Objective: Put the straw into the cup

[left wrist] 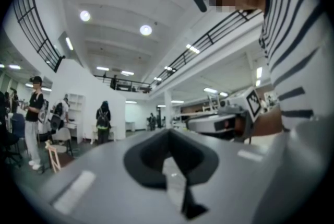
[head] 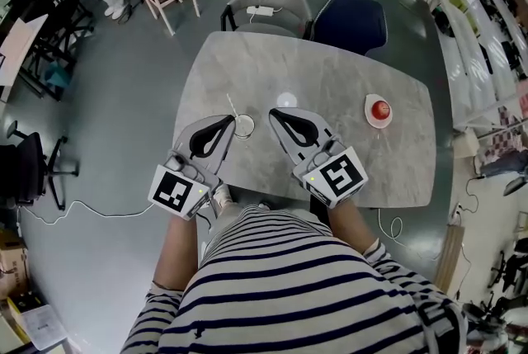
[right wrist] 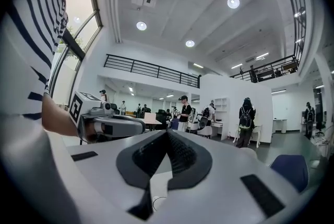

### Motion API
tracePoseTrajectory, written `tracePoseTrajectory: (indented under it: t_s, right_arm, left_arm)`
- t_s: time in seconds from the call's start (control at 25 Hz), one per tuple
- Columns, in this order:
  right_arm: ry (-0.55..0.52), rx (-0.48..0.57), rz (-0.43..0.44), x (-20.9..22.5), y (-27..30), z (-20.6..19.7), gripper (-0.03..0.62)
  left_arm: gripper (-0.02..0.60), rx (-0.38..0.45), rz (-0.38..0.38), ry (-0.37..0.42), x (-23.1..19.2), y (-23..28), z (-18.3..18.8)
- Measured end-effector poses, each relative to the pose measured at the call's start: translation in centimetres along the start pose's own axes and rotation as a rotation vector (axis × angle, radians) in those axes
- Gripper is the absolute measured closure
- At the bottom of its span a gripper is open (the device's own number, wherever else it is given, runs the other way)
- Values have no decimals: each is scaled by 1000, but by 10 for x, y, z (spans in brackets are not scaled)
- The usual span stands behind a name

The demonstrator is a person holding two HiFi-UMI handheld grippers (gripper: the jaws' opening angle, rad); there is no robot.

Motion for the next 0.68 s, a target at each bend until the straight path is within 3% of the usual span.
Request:
tracePoseTrajectory:
  t_s: [0.68]
  right_arm:
    - [31, 15, 15, -4, -1, 3, 589]
  left_arm:
    - [574, -22, -3, -4, 3, -1, -4]
Point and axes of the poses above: the fingertips, and each gripper's own axes: y forward along the fingers, x to its right, z out of its top, the point moved 2 cm from there along -y, backward along the fingers, and after that the axes turned 12 degrees about -z, right-handed, at the moved point
